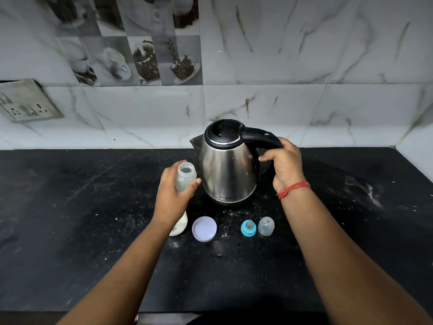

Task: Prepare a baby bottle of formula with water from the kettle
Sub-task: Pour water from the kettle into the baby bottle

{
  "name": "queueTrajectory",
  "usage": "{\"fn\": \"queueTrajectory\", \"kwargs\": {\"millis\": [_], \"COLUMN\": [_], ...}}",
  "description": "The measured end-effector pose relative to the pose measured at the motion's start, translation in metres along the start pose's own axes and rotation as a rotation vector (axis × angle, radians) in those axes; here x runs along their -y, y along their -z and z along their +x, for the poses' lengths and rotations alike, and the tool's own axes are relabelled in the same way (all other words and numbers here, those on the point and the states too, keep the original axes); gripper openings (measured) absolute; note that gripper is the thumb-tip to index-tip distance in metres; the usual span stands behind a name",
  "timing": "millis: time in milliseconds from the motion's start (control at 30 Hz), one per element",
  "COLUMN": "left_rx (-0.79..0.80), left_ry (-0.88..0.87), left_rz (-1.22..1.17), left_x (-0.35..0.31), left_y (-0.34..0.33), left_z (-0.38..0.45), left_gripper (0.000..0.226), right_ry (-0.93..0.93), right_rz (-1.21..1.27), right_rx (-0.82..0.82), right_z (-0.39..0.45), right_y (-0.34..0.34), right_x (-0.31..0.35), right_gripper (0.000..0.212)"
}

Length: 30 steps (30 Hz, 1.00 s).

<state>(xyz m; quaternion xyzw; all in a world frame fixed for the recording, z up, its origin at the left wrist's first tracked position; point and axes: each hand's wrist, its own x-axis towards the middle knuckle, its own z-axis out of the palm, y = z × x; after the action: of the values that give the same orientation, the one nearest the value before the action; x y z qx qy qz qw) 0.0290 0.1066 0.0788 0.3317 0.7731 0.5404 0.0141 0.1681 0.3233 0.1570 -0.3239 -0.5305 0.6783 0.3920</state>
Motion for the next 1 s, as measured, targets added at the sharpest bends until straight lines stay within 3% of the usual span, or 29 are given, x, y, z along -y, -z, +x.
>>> {"fn": "queueTrajectory", "kwargs": {"millis": [333, 600, 1000], "left_rx": [0.029, 0.043, 0.091], "left_ry": [-0.021, -0.07, -0.069], "left_rz": [0.066, 0.069, 0.093], "left_x": [-0.01, -0.015, -0.016], "left_y": [0.005, 0.008, 0.008], "left_z": [0.015, 0.008, -0.009], "left_gripper": [0.053, 0.043, 0.052], "right_ry": [0.05, 0.166, 0.278], "right_rz": [-0.073, -0.313, -0.698], "right_rx": [0.003, 0.033, 0.053], "right_z": [-0.026, -0.038, -0.043], "right_y": [0.004, 0.003, -0.001], "right_x": [0.043, 0.063, 0.08], "right_gripper": [0.035, 0.024, 0.021]}}
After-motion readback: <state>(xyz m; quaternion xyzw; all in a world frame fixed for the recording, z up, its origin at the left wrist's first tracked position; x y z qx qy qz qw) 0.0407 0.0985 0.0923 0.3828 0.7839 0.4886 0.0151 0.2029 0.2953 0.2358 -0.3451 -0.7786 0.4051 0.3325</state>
